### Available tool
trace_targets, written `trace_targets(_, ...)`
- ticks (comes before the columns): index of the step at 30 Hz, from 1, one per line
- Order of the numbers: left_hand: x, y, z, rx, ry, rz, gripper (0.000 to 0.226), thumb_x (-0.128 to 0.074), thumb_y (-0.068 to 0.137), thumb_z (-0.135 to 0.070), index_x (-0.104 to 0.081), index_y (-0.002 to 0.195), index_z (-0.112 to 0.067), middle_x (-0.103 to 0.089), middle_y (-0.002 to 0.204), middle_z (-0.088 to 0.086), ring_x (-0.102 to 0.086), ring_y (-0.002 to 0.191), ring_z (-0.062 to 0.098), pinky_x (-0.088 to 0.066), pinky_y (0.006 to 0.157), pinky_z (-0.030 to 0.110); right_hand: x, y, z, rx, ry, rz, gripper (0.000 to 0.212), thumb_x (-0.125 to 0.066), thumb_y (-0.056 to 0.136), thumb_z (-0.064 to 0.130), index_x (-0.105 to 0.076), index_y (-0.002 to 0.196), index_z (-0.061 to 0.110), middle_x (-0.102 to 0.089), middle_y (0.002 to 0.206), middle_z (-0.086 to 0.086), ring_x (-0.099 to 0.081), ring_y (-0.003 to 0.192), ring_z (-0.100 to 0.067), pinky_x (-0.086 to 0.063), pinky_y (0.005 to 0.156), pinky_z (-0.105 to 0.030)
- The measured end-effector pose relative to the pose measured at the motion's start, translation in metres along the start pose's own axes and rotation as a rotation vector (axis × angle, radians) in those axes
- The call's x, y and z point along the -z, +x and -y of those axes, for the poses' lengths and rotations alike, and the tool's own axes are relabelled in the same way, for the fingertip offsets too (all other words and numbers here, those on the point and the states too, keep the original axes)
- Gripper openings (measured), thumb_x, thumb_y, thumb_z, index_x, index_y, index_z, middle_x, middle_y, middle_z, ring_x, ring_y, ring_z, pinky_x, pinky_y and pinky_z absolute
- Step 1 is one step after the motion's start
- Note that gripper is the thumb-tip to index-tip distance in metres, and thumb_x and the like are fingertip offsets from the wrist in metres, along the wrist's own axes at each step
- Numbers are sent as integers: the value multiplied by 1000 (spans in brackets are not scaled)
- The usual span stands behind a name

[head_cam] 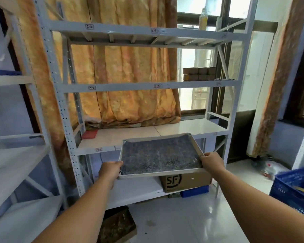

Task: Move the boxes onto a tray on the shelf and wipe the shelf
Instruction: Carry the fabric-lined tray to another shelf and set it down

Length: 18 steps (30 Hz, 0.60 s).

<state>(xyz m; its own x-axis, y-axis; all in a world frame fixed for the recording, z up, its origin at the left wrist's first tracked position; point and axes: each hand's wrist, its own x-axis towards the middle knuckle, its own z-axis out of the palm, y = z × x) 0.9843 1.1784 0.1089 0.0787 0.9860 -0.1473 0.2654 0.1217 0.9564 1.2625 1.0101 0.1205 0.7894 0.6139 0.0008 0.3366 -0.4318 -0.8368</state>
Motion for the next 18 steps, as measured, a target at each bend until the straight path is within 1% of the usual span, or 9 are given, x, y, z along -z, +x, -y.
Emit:
trace_targets(2,-12,26,-6,-36,42,25,23,-61,88,-21,-64,74,-3,-55,64,14,-50,59,26,-39,64,32,-6,18,5,-6,-22,-28,25,-51,93,22,-69,82,10,-66,76,-7,-59,70,-18,-43,60,-27)
trace_targets(3,-18,39,-9,-58,54,40,23,-60,89,-20,-63,73,-3,-57,66,15,-50,58,26,-39,64,32,-9,27,7,-4,-34,-46,26,-51,94,23,-70,82,9,-64,73,-5,-58,67,-17,-40,56,-26)
trace_targets(6,-32,75,-21,-133,94,88,18,-58,91,-22,-67,91,-6,-61,75,16,-52,59,25,-43,67,32,-19,55,19,0,-94,-117,28,-50,95,25,-68,77,12,-60,67,-2,-53,61,-13,-36,52,-25)
trace_targets(8,-39,100,-25,-168,103,105,26,-58,92,-24,-69,101,-1,-61,72,14,-54,58,23,-45,67,34,-28,72,27,-1,-109,-156,31,-49,96,27,-67,75,13,-61,67,-2,-53,60,-13,-35,52,-25)
trace_targets(10,-43,122,-28,-200,118,115,28,-58,92,-25,-70,104,-2,-62,72,14,-56,60,25,-48,68,37,-39,88,35,9,-142,-182,31,-47,97,28,-67,78,14,-61,68,-1,-53,60,-11,-34,51,-24)
trace_targets(11,-45,132,-30,-211,123,111,27,-57,92,-24,-71,101,-3,-64,75,16,-59,64,27,-49,69,38,-45,94,38,21,-168,-190,29,-47,97,27,-66,79,16,-61,69,0,-54,61,-10,-33,50,-23)
trace_targets(14,-51,164,-35,-234,175,112,27,-56,92,-25,-70,80,-4,-69,85,22,-63,78,33,-44,67,36,-64,112,41,37,-196,-206,29,-45,98,26,-64,79,17,-61,70,0,-53,62,-9,-33,51,-21)
trace_targets(16,-55,181,-37,-222,192,116,30,-56,92,-25,-68,74,-5,-70,89,23,-58,74,30,-38,65,31,-73,124,43,24,-188,-224,31,-45,98,23,-66,78,14,-59,66,1,-52,60,-9,-31,51,-21)
trace_targets(18,-59,193,-40,-227,167,129,30,-55,93,-24,-69,78,-2,-68,85,23,-54,71,27,-36,63,29,-80,137,45,11,-167,-221,29,-45,98,22,-68,83,13,-59,67,2,-52,61,-9,-32,52,-22)
